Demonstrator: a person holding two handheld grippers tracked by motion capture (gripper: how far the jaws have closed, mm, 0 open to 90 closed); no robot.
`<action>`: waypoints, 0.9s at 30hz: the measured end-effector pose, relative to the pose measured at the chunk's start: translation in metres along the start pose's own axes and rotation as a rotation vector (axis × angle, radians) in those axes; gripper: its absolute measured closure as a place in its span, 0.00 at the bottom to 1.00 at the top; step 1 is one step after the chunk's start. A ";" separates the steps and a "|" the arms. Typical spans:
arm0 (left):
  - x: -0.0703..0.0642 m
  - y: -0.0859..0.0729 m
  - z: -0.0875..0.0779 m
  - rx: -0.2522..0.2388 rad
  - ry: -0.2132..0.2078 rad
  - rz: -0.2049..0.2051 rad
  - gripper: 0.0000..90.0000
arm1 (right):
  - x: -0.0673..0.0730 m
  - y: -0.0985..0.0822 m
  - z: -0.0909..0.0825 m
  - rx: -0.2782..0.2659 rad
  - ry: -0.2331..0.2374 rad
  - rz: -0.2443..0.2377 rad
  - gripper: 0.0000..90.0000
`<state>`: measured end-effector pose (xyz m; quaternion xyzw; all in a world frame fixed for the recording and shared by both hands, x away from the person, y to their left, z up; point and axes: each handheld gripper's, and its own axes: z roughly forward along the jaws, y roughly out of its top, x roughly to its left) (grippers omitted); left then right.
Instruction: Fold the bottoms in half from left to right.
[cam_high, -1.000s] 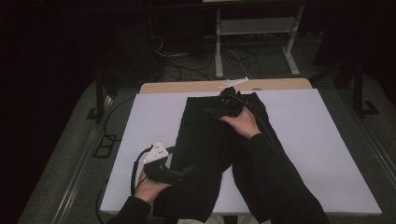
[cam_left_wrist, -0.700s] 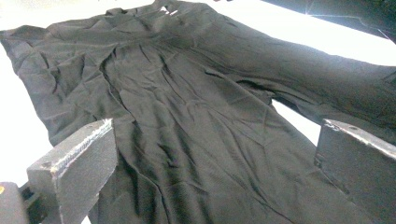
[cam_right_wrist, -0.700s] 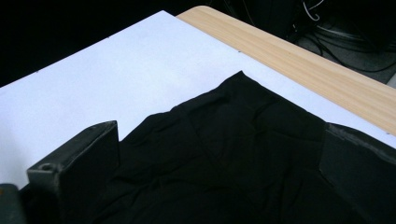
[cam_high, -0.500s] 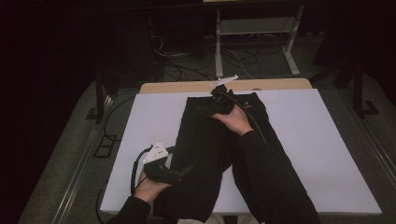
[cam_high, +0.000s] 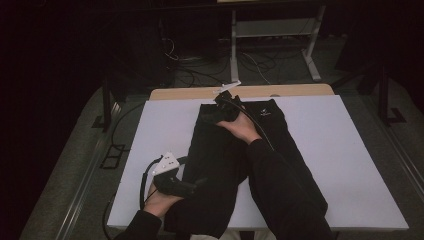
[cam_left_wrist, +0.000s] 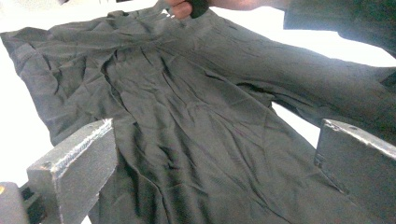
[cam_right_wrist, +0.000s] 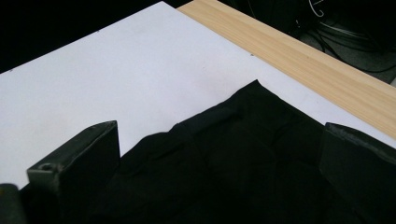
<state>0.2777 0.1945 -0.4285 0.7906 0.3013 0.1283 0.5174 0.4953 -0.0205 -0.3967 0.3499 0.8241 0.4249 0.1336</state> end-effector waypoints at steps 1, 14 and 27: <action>0.000 0.000 0.000 0.000 0.000 0.000 0.00 | 0.000 0.001 0.002 0.000 -0.001 0.007 0.00; 0.001 0.000 -0.002 -0.013 0.004 -0.008 0.00 | -0.006 0.013 0.025 -0.012 -0.025 0.048 0.00; 0.001 -0.001 -0.003 -0.015 0.005 -0.016 0.00 | -0.013 0.023 0.041 -0.019 -0.055 0.060 0.00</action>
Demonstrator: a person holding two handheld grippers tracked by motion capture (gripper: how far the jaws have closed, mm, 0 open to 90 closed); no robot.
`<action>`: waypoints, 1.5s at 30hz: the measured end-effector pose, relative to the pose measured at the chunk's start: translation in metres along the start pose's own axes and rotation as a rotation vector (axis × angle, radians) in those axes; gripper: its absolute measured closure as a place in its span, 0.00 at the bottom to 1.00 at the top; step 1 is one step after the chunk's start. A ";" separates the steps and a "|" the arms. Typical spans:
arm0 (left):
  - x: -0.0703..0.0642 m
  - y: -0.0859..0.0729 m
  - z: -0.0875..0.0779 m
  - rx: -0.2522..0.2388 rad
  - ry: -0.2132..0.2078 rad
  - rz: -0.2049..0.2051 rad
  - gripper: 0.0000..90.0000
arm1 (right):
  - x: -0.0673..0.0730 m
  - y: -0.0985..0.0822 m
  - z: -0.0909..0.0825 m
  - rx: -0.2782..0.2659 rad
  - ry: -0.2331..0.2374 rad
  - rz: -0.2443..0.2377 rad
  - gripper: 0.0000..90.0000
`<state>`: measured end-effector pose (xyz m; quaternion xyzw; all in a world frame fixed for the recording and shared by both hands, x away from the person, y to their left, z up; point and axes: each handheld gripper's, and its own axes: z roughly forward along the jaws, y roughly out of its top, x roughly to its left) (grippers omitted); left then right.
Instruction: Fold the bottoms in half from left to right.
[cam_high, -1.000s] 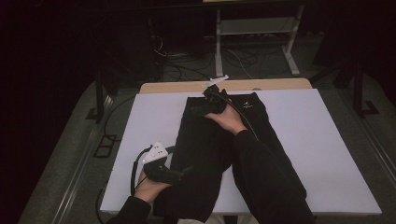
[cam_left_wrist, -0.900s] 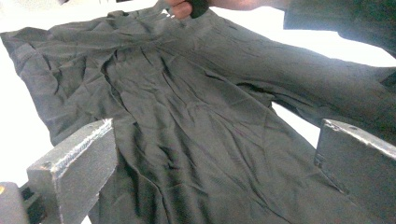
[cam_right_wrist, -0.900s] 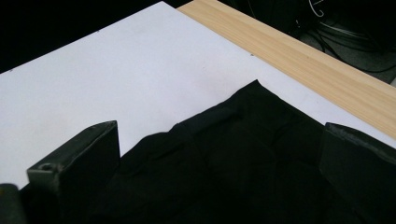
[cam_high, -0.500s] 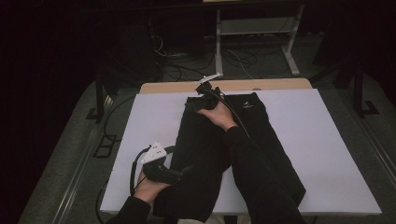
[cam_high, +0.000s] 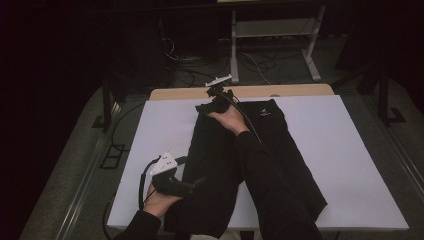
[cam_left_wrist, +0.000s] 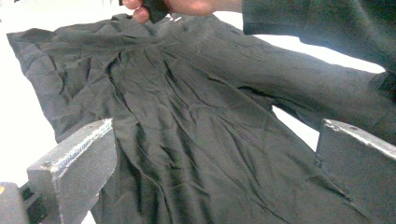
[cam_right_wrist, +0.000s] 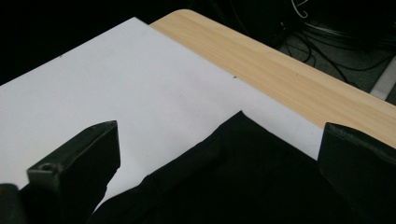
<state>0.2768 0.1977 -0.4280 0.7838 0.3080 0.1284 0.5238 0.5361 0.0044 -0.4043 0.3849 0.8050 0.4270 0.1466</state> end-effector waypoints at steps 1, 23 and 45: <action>0.000 0.000 0.000 0.000 -0.001 0.000 0.00 | -0.001 0.000 0.001 -0.001 0.000 0.007 0.00; 0.000 0.000 0.001 0.002 -0.007 0.002 0.00 | 0.002 -0.014 0.032 0.030 -0.015 0.072 0.10; 0.001 0.000 0.001 -0.001 -0.009 -0.002 0.00 | 0.004 -0.025 0.049 0.082 -0.051 0.099 0.30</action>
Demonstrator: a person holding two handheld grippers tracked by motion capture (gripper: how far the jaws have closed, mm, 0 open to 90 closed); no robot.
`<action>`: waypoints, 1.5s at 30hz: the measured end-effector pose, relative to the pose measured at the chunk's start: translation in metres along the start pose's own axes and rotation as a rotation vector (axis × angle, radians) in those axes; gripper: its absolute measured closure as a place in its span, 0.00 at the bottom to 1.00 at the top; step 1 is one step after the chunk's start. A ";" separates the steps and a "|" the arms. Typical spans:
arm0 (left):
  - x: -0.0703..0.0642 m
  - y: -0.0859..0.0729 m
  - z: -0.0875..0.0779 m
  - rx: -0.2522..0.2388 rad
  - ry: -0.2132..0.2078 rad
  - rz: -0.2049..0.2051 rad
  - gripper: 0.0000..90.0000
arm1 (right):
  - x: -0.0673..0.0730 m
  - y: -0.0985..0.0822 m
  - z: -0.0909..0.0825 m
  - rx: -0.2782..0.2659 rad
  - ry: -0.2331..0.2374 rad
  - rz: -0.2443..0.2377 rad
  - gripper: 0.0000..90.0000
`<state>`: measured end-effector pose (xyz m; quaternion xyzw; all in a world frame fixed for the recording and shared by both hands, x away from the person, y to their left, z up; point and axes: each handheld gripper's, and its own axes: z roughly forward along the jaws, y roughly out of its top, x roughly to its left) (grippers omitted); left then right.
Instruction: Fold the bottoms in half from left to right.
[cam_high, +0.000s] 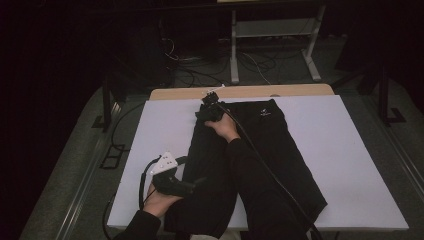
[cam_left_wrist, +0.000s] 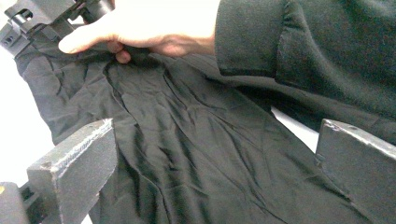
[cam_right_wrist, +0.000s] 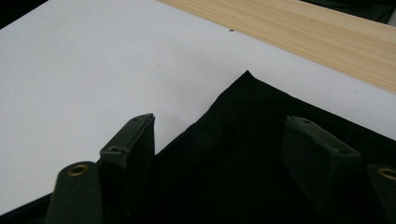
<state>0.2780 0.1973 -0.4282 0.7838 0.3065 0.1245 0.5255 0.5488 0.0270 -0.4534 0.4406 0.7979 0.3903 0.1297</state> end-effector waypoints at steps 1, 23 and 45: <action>0.000 0.000 0.000 -0.001 0.000 0.000 0.00 | 0.001 0.000 0.000 -0.001 -0.002 -0.002 0.31; -0.001 -0.001 0.002 0.007 -0.004 -0.003 0.00 | 0.016 0.000 0.008 0.003 -0.091 -0.067 0.82; 0.009 -0.012 -0.026 0.093 0.076 -0.050 0.00 | 0.020 -0.001 -0.005 -0.035 -0.100 -0.026 0.95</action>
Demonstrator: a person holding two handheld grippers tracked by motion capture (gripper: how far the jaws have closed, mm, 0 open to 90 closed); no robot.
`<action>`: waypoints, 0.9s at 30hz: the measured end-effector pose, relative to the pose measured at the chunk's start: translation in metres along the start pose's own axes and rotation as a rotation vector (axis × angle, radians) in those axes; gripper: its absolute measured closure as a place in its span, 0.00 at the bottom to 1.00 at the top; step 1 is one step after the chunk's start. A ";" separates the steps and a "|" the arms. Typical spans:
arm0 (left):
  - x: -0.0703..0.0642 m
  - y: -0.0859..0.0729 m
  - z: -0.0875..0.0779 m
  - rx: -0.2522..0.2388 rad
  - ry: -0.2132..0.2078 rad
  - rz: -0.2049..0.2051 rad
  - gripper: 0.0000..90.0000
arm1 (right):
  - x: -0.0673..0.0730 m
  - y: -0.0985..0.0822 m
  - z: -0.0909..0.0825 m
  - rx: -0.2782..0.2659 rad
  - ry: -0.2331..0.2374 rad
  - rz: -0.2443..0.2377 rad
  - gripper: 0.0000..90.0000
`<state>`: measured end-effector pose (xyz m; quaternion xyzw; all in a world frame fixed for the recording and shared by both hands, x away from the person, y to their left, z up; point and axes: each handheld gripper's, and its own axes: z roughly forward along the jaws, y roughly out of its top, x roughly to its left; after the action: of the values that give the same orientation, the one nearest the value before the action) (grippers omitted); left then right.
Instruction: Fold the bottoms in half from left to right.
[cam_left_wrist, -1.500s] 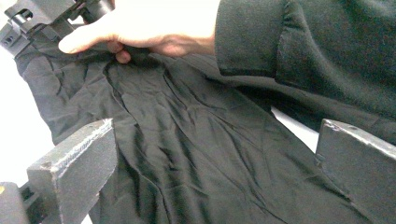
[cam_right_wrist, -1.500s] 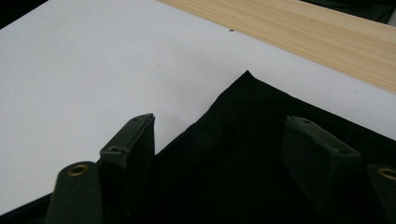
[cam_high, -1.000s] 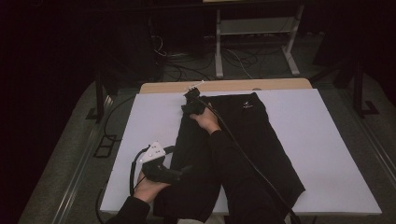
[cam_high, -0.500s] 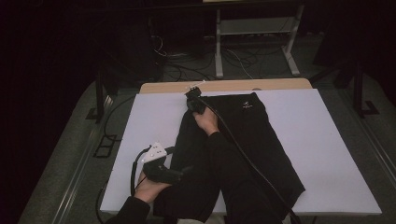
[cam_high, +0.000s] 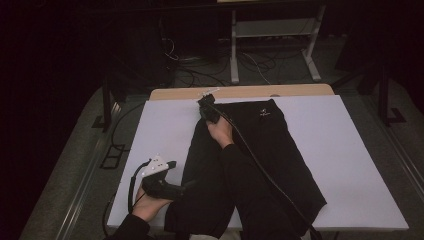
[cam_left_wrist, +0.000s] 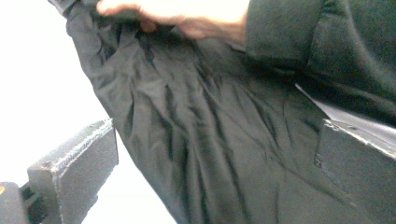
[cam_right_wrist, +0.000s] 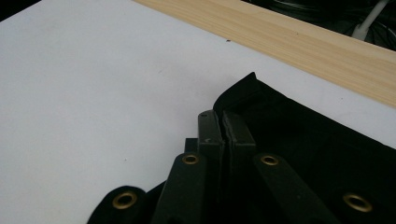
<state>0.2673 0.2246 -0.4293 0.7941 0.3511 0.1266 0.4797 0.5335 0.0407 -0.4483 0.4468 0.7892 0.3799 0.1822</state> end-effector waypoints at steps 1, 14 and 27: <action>-0.001 -0.001 -0.002 0.008 0.001 -0.001 0.00 | 0.001 -0.001 -0.001 -0.002 -0.001 -0.007 0.95; -0.007 -0.004 -0.007 0.053 -0.007 -0.002 0.00 | 0.008 -0.002 -0.007 -0.007 0.008 -0.014 0.95; 0.006 -0.023 -0.023 0.156 -0.018 -0.034 0.00 | 0.005 -0.001 -0.019 -0.036 0.003 -0.005 0.95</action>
<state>0.2488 0.2513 -0.4381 0.8241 0.3690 0.0832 0.4216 0.5185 0.0363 -0.4368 0.4407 0.7837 0.3943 0.1899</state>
